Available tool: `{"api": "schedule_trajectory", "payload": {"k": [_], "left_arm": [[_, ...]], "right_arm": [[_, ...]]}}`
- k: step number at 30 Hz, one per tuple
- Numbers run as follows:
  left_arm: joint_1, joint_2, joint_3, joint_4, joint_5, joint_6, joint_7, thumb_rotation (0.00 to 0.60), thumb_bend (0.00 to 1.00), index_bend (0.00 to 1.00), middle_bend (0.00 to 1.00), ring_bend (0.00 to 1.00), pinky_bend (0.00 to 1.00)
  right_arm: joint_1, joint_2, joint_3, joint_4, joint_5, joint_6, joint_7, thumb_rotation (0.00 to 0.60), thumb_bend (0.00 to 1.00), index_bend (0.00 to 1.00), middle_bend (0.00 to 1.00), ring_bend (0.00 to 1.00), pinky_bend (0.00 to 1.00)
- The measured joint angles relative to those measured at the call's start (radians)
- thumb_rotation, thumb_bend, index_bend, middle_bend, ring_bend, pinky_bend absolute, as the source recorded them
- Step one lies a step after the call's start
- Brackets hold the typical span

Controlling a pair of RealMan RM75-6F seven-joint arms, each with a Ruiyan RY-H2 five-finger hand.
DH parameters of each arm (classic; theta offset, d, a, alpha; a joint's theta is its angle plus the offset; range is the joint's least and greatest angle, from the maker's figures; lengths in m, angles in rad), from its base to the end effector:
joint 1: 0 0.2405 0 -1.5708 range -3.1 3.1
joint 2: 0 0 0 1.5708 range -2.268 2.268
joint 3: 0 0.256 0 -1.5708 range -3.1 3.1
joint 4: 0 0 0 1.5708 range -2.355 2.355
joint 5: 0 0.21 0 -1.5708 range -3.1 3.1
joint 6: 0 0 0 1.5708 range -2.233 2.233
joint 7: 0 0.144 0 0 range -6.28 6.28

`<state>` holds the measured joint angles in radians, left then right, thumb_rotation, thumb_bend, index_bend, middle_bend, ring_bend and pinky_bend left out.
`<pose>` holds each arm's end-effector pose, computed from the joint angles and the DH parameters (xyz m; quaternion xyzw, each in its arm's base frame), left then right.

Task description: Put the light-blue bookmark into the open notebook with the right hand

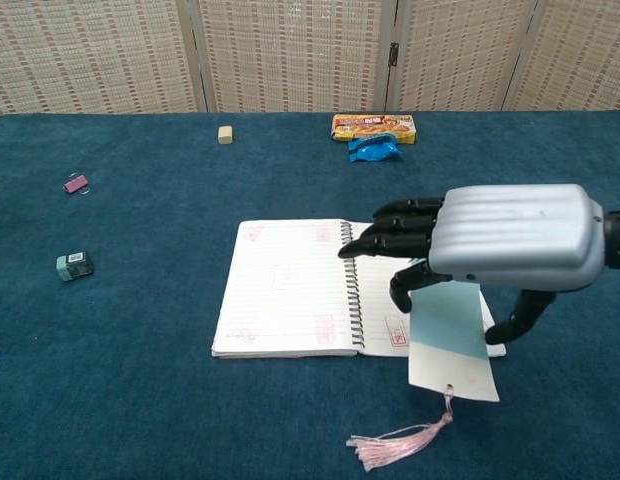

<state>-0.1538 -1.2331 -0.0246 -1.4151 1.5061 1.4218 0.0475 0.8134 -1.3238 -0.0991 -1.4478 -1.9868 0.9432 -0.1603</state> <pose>-0.3312 0.2008 0.1293 -0.6448 -0.3508 -0.3450 0.5850 -0.1594 -0.2801 0.0026 0.9309 -0.0197 0.2959 0.2134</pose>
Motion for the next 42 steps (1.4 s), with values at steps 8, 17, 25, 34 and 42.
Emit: {"api": "schedule_trajectory", "payload": {"k": [8,17,25,34,42], "left_arm": [[0.002,0.007,-0.003,-0.001,-0.003,0.003,-0.017,0.600,0.33,0.17,0.07,0.00,0.00],[0.003,0.012,-0.005,0.001,-0.007,0.004,-0.033,0.600,0.33,0.17,0.07,0.00,0.00],[0.002,0.009,-0.007,0.005,-0.012,0.000,-0.029,0.600,0.33,0.17,0.08,0.00,0.00],[0.006,0.004,-0.014,-0.004,-0.034,-0.002,-0.009,0.600,0.33,0.17,0.07,0.00,0.00],[0.006,0.001,-0.018,-0.003,-0.048,-0.010,0.007,0.600,0.33,0.17,0.07,0.00,0.00]], "right_arm": [[0.046,-0.096,-0.014,0.155,-0.067,0.045,0.019,0.600,0.15,0.52,0.03,0.00,0.00],[0.073,-0.199,-0.024,0.359,-0.070,0.099,0.105,0.600,0.15,0.52,0.03,0.00,0.00],[0.098,-0.272,-0.040,0.516,-0.063,0.152,0.202,0.600,0.15,0.52,0.03,0.00,0.00],[0.134,-0.328,-0.076,0.668,-0.098,0.249,0.266,0.600,0.15,0.51,0.03,0.01,0.00],[0.143,-0.396,-0.114,0.838,-0.120,0.349,0.353,0.600,0.15,0.50,0.03,0.01,0.00]]}}
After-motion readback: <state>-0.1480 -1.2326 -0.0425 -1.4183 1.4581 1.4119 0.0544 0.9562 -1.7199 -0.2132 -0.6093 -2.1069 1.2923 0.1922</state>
